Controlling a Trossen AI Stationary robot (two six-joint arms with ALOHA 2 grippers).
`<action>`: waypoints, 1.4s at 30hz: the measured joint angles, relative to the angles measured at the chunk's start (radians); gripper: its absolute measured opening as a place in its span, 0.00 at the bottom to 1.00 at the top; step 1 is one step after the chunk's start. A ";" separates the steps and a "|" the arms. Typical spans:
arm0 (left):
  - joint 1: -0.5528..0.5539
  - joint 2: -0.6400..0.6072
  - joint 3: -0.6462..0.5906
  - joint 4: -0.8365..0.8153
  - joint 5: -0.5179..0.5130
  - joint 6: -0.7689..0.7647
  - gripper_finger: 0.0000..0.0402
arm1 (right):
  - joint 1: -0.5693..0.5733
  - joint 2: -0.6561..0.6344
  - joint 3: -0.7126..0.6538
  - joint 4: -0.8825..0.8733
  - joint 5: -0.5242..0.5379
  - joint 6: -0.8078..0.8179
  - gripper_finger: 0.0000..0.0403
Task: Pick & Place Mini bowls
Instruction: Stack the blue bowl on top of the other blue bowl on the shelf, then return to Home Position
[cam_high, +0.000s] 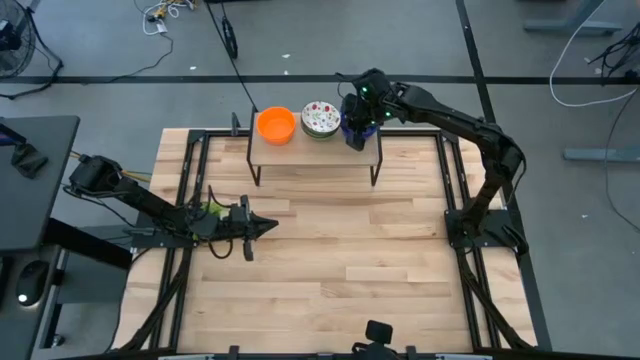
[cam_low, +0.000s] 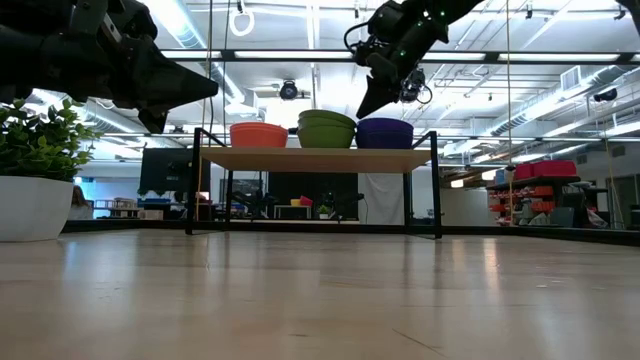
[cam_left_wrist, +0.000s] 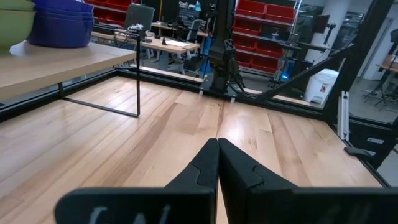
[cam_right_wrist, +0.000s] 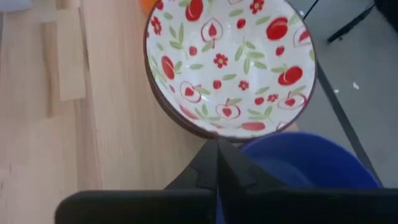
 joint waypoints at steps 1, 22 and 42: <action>0.000 0.000 0.000 0.000 0.000 0.000 0.03 | -0.002 0.000 0.000 -0.004 0.000 0.007 0.02; 0.000 0.000 0.000 -0.002 0.001 0.000 0.03 | 0.023 -0.157 -0.020 -0.040 -0.004 -0.005 0.01; 0.004 0.000 0.000 -0.006 -0.016 0.000 0.03 | 0.351 -1.338 -1.279 0.743 -0.230 0.561 0.02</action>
